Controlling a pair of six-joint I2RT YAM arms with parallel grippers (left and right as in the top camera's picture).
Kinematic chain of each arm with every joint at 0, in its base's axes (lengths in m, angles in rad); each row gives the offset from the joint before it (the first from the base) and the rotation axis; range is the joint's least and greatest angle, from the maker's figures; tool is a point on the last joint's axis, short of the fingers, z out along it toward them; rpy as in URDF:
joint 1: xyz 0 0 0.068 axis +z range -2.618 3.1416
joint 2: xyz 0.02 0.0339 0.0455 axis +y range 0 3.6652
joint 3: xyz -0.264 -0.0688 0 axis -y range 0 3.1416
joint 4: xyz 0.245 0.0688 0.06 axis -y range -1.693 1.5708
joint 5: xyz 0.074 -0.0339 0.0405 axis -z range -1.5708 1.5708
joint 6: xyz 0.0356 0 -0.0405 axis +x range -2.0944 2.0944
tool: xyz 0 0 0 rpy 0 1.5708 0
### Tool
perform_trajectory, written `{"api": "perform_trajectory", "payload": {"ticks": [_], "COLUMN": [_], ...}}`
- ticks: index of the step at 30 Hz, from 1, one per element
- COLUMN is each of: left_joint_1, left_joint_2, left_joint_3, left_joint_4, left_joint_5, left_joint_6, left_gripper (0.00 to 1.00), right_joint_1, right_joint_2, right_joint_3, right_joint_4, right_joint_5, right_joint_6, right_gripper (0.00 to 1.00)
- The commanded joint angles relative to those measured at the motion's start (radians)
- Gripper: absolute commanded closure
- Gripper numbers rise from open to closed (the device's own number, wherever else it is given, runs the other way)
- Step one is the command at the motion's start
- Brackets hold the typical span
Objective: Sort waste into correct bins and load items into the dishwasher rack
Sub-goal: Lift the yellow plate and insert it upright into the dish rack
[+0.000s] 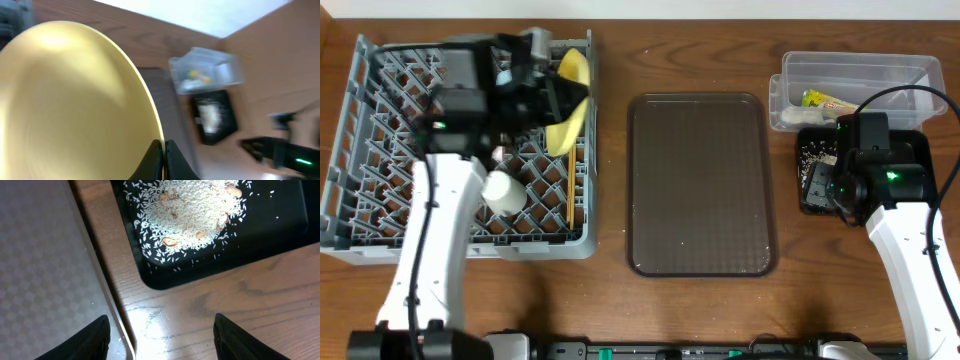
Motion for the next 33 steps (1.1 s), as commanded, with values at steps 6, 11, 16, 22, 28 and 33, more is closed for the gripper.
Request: {"api": "perform_trajectory", "payload": {"ticks": [6, 11, 16, 22, 28, 33], "left_joint_1": [0.109, 0.112, 0.121, 0.158, 0.164, 0.164], "left_joint_2": [0.106, 0.143, 0.159, 0.158, 0.158, 0.159], "left_joint_3": [-0.003, -0.004, -0.011, -0.011, -0.022, -0.036], "left_joint_4": [0.003, 0.003, 0.004, 0.019, 0.018, 0.018], "left_joint_5": [0.472, 0.454, 0.328, 0.32, 0.29, 0.264], "left_joint_6": [-0.024, -0.042, -0.071, -0.075, -0.104, -0.11], "left_gripper": [0.94, 0.94, 0.94, 0.94, 0.94, 0.94], "right_joint_1": [-0.01, -0.01, -0.01, -0.01, -0.01, -0.01], "right_joint_2": [-0.002, -0.002, -0.002, -0.002, -0.002, -0.002], "right_joint_3": [0.003, 0.003, 0.003, 0.003, 0.003, 0.003], "right_joint_4": [0.002, 0.0, -0.002, -0.001, -0.001, -0.002], "right_joint_5": [0.002, -0.005, -0.005, -0.005, -0.005, -0.005], "right_joint_6": [0.014, 0.014, 0.014, 0.014, 0.014, 0.014], "right_gripper": [0.36, 0.36, 0.36, 0.36, 0.36, 0.36]}}
